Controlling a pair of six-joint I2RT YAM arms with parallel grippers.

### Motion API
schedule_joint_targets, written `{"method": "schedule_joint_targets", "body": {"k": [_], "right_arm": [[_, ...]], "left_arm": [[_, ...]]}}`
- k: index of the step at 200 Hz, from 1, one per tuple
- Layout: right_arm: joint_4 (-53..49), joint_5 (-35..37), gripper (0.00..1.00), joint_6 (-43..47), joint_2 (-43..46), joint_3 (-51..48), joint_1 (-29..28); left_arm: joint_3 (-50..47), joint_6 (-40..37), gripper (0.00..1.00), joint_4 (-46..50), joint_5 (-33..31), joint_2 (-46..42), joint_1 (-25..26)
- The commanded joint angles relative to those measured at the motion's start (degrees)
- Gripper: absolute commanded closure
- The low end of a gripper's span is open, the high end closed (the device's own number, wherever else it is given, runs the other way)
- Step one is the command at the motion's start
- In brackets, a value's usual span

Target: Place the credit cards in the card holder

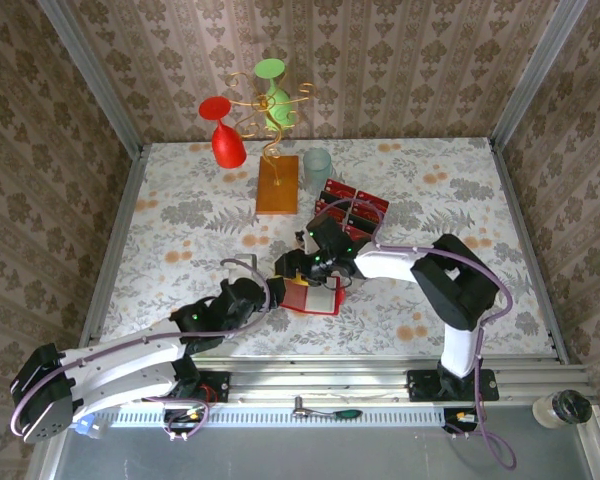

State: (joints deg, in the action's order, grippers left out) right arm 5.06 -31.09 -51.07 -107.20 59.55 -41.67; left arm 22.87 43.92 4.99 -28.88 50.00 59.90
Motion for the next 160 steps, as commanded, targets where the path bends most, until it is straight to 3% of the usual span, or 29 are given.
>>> {"method": "schedule_joint_targets", "body": {"k": [1, 55, 160], "right_arm": [[0.84, 0.97, 0.37, -0.58, -2.63, 1.40, -0.52], [0.07, -0.43, 0.37, -0.20, -3.64, 2.68, -0.36], [-2.61, 0.56, 0.40, 0.75, 3.75, -0.14, 4.08]], "left_arm": [[-0.28, 0.38, 0.14, 0.63, -1.62, -0.97, -0.57], [-0.46, 0.88, 0.14, 0.41, -1.17, 0.78, -0.75], [2.08, -0.32, 0.13, -2.31, 0.32, 8.97, -0.75]]}}
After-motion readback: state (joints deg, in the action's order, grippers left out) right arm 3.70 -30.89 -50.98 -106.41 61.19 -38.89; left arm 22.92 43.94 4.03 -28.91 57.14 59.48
